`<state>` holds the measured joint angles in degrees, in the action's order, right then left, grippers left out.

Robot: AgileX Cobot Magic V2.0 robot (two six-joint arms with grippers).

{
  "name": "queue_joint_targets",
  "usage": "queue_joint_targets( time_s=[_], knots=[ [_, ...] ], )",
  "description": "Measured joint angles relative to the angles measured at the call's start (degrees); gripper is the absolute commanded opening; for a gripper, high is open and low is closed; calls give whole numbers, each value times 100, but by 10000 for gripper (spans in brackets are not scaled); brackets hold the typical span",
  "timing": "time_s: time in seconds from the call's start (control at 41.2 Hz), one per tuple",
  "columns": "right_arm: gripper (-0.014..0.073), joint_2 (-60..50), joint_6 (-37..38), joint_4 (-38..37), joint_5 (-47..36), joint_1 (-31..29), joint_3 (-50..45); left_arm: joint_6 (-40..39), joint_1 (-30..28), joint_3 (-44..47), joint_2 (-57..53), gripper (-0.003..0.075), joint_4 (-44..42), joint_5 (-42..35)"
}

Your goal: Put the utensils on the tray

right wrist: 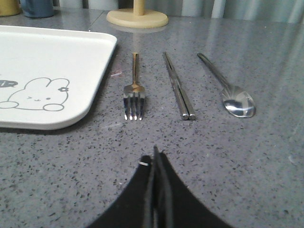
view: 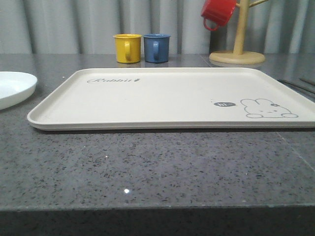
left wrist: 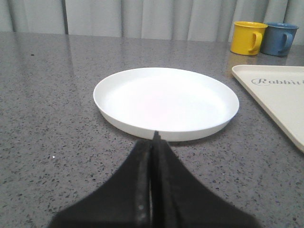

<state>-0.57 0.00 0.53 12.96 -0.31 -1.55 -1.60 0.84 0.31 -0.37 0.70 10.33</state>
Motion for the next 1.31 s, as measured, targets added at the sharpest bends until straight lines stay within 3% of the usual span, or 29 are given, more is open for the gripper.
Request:
queue_joint_targets(
  time_s=[1.311],
  knots=[
    [-104, 0, 0, 0, 0, 0, 0, 0, 0, 0, 0, -19, 0, -131]
  ],
)
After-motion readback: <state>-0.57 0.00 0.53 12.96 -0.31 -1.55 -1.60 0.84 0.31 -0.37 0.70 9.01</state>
